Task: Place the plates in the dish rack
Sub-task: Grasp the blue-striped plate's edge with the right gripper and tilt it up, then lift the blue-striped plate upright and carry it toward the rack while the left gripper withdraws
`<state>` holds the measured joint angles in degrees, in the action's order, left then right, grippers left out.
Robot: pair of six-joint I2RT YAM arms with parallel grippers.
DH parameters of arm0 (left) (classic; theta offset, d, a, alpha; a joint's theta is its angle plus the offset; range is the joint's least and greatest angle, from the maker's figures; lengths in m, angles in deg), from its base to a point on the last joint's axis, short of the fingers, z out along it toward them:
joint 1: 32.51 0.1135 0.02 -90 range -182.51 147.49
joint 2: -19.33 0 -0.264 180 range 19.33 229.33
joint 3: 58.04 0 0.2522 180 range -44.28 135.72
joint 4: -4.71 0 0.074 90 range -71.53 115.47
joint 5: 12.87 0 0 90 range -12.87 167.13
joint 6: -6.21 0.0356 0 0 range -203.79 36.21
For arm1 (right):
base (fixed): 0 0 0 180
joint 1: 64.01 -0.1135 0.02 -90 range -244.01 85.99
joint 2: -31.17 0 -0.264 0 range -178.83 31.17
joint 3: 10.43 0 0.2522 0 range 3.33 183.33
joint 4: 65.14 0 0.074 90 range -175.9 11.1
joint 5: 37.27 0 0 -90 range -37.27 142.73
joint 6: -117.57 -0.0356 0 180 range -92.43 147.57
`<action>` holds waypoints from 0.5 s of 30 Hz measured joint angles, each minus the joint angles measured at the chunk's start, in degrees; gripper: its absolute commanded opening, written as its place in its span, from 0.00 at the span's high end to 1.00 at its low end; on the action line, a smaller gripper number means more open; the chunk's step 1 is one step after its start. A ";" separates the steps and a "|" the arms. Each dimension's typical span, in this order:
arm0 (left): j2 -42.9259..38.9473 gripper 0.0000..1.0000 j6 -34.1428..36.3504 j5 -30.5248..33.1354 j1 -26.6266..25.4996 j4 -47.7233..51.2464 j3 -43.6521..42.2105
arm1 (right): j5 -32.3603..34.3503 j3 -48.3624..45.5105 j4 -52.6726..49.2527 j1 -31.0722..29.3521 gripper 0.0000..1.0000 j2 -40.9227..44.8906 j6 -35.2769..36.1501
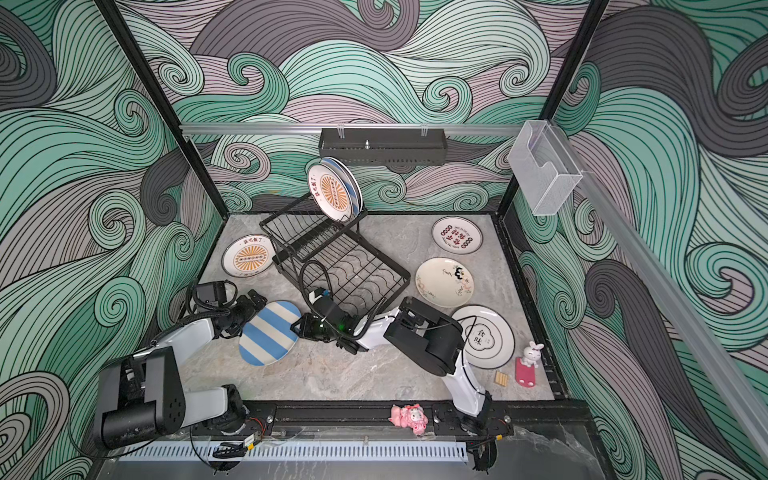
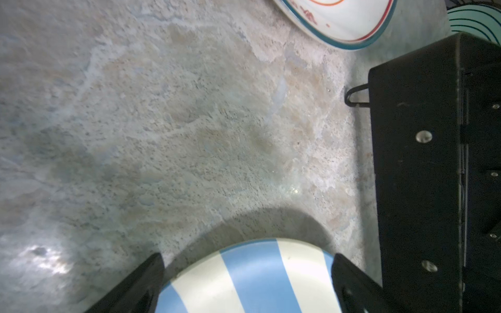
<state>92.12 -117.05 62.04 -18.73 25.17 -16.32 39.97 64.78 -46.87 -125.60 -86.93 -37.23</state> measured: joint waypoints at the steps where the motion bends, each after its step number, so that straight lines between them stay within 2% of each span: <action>1: -0.31 0.01 -0.13 -0.20 0.00 0.35 -0.07 | 0.26 0.00 -0.57 0.13 0.81 0.13 0.15; 7: -4.44 0.01 -0.92 -1.36 0.00 4.17 -0.11 | 0.98 0.00 -2.91 0.15 0.89 0.55 1.11; 12: -7.93 0.01 -1.05 -2.12 0.00 6.91 -0.09 | 1.05 0.00 -3.34 0.15 1.00 1.55 1.99; 15: -8.63 0.01 -1.05 -2.34 0.00 8.61 -0.02 | 1.40 -0.57 -3.61 0.11 1.00 2.84 2.84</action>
<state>83.49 -118.10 59.70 -18.73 33.78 -16.34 41.37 64.22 -50.48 -125.49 -84.09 -34.39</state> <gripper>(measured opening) 0.986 0.058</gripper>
